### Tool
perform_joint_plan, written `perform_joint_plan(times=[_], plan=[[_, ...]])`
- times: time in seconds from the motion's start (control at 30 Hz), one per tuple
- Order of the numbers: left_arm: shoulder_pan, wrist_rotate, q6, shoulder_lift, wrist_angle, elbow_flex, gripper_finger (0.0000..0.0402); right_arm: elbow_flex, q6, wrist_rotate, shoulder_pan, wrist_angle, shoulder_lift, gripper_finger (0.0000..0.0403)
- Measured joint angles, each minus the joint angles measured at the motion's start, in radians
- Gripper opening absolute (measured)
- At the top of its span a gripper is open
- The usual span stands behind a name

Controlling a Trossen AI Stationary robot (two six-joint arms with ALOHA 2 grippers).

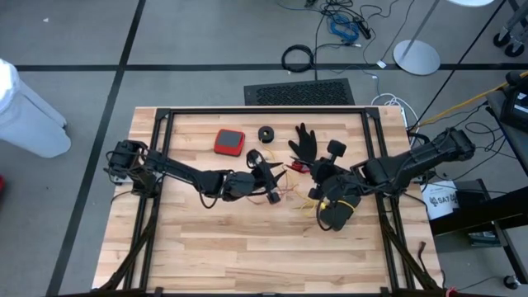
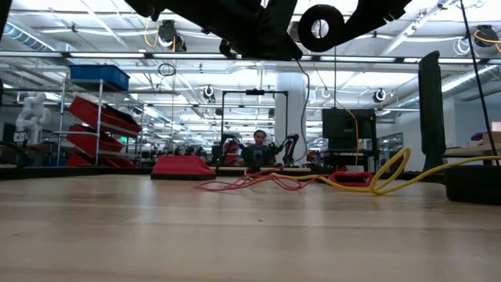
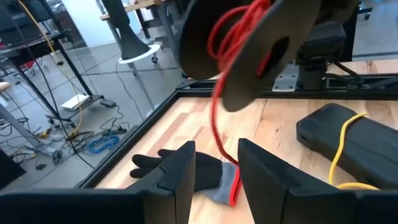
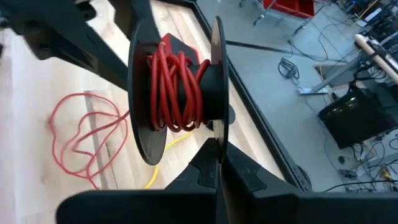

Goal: Coil cords
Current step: Uncoil the red wire from the spool

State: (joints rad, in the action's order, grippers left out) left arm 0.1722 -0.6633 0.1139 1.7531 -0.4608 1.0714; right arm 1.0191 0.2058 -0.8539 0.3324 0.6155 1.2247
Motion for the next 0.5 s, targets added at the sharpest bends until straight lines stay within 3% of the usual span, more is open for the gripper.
perform_joint_plan(times=[0.5], plan=[[-0.008,0.000,0.000,0.000,0.024,0.000,0.0128,0.000,0.000,0.023,-0.013,-0.006,0.000,0.0000]])
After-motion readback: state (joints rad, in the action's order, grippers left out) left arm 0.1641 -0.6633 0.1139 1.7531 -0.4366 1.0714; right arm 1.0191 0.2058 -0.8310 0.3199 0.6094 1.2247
